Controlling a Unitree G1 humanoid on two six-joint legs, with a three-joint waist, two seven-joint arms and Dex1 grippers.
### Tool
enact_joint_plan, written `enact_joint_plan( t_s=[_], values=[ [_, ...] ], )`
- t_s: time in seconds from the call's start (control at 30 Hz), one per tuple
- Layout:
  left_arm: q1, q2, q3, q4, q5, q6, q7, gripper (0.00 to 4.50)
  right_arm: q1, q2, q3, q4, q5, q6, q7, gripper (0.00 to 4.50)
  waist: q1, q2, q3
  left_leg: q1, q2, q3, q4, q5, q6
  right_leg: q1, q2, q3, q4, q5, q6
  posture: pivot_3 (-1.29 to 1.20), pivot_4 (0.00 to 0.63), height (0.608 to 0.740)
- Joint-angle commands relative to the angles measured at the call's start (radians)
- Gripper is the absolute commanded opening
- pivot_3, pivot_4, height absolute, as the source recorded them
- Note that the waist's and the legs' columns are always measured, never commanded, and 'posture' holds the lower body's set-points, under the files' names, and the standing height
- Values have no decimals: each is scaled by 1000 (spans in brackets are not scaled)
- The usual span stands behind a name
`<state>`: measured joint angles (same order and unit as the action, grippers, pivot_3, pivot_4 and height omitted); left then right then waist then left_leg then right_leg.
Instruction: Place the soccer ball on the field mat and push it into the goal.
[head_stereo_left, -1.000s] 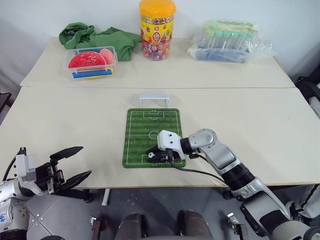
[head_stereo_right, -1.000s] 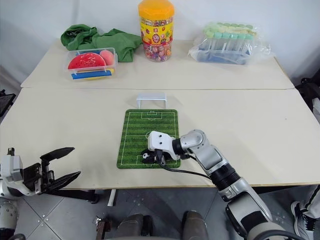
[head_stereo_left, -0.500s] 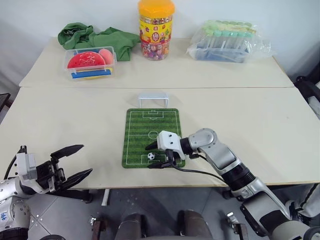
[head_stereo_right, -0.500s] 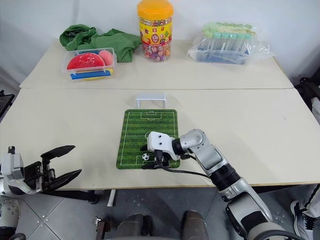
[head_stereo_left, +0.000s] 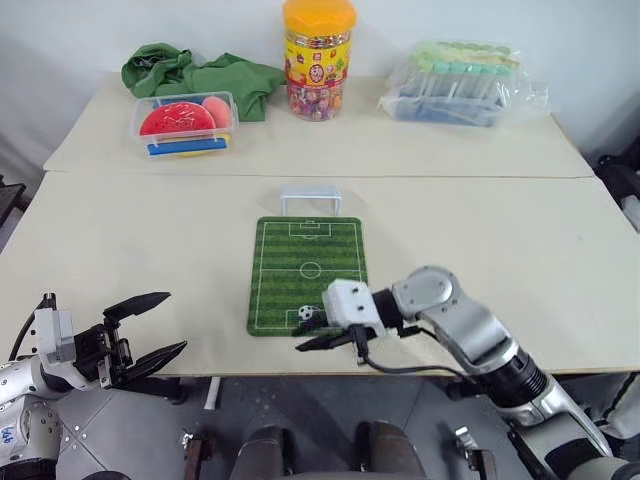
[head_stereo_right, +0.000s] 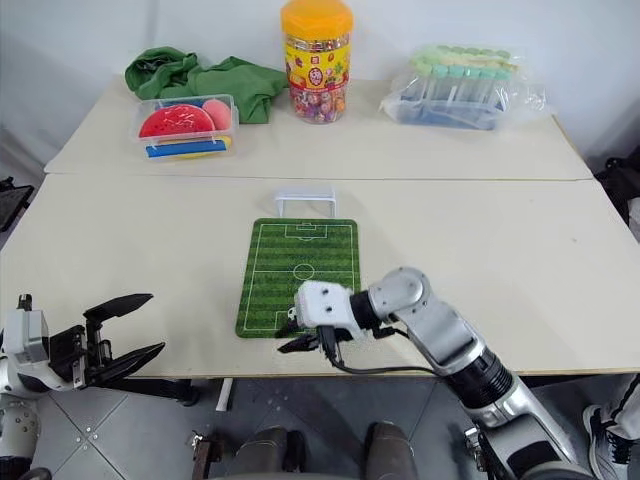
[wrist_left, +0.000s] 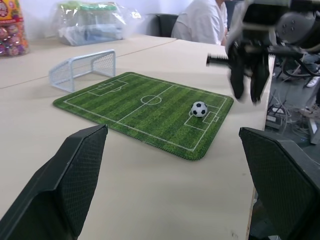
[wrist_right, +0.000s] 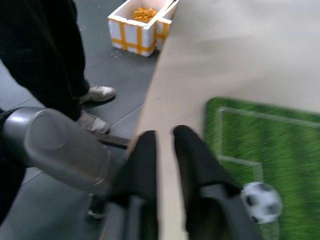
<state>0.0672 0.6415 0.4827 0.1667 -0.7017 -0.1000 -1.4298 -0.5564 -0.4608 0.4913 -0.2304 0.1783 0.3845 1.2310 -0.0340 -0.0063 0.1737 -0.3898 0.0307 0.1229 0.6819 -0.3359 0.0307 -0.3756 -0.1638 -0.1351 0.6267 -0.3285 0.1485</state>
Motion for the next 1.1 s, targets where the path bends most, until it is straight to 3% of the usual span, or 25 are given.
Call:
enact_joint_plan(
  t_s=[0.03, 0.3, 0.63, 0.73, 1.03, 1.1],
  values=[
    [12, -1, 11, -30, -15, 2, -1, 4500, -12, 14, 4, 17, -3, -16, -11, 35, -1, 0, 0, 0, 0, 0, 0, 0, 0, 0, 0, 0, 0, 0, 0, 0, 150, 740],
    [-6, -8, 0, -21, -6, -1, 8, 4500, -90, 87, -13, 264, -73, -114, -86, 35, 0, 0, 0, 0, 0, 0, 0, 0, 0, 0, 0, 0, 0, 0, 0, 0, 150, 740],
    [-104, 10, -14, 51, 14, -8, 17, 4500, -416, 105, -219, 726, -151, -313, -332, 35, -5, 1, 1, 0, 0, 0, 0, 0, 0, -1, 0, 0, 1, 0, 0, 0, 150, 740],
    [-142, 12, -6, 77, 35, 36, 122, 4500, -440, 84, -301, 677, -96, -276, -326, 35, -5, 1, 1, 0, 0, -1, -1, 0, 0, -1, 0, -1, 1, 0, 0, 0, 150, 740],
    [-162, 24, 6, 72, 54, 106, 264, 4500, -202, -101, -380, 464, -5, -181, -166, 35, 0, 1, 1, -1, -1, -3, -3, -1, 1, 0, 0, -1, 0, 0, 0, 0, 150, 740],
    [-159, 29, 17, 60, 61, 123, 310, 4500, -117, -178, -418, 395, 76, -125, -65, 388, 3, 1, 1, -1, -1, -2, -3, -1, 1, 0, 0, -1, 0, 0, 0, 0, 150, 740]
  ],
)
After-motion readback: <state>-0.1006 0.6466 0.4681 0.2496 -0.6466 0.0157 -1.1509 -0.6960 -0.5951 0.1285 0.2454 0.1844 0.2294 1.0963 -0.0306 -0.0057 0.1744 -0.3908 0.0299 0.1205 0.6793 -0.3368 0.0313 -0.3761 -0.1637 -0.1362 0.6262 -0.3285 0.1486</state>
